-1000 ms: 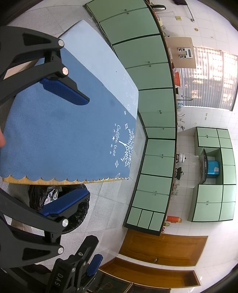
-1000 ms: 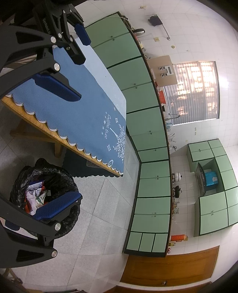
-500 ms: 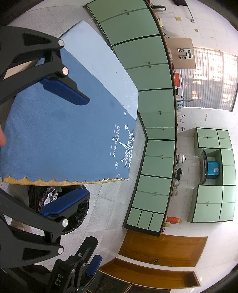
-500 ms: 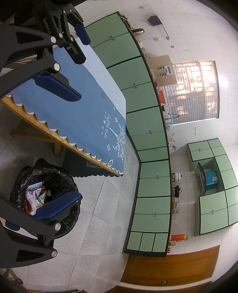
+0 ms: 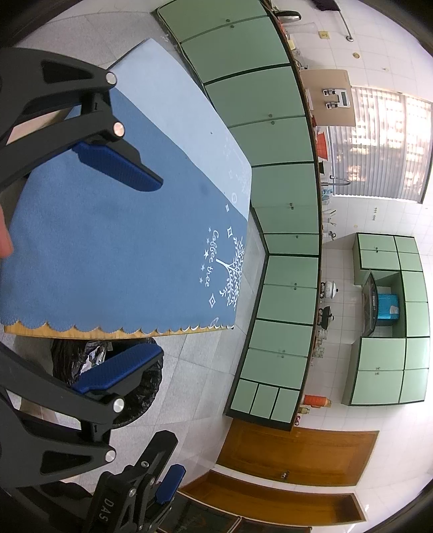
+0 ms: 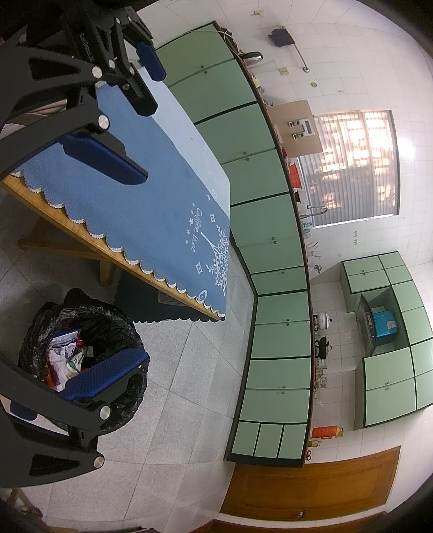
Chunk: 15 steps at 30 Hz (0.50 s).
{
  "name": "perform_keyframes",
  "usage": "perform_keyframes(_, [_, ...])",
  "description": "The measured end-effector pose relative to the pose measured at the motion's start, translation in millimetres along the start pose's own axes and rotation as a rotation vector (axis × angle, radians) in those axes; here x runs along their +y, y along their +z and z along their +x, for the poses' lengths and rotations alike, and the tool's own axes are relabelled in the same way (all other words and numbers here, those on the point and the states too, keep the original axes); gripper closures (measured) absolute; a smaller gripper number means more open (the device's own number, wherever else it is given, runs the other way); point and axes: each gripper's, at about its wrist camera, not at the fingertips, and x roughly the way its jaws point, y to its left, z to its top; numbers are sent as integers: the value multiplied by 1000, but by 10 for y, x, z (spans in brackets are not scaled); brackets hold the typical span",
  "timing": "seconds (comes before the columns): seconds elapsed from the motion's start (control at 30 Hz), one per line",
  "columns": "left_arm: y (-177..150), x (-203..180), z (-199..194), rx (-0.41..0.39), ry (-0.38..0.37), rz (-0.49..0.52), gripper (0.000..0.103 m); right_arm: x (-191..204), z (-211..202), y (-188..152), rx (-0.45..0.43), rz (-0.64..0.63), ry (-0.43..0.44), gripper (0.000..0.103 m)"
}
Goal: Collect trash
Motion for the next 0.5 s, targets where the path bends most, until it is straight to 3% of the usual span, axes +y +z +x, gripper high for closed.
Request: perform_keyframes(0.5, [-46,53,-6,9,12,6,13,3,4,1,2,2,-1,6])
